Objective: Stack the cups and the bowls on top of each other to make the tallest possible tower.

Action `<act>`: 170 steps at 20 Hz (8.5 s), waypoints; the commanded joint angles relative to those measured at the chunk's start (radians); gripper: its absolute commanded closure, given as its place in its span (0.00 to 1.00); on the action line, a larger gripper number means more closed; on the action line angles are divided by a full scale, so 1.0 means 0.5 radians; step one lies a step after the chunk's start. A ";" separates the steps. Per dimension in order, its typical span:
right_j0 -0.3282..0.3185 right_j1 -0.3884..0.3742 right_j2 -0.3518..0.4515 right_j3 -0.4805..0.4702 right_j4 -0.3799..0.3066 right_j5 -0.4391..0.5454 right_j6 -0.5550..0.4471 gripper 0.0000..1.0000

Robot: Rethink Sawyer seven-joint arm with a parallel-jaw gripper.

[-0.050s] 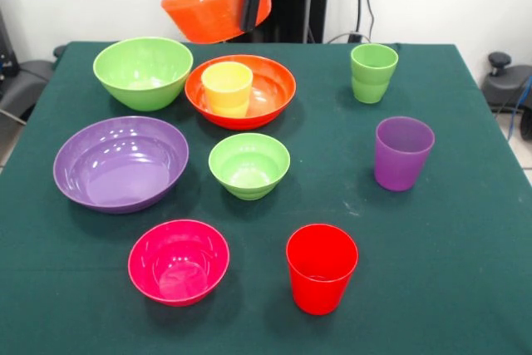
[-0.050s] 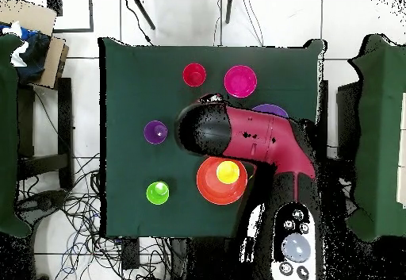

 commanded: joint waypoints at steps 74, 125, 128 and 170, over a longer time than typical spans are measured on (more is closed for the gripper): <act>0.301 0.338 -0.147 0.505 -0.117 -0.812 0.123 1.00; 0.200 0.376 -0.149 0.749 -0.161 -1.160 0.055 1.00; 0.212 0.402 -0.159 0.751 -0.161 -1.191 0.070 1.00; 0.383 0.548 -0.304 0.748 -0.081 -1.331 0.145 1.00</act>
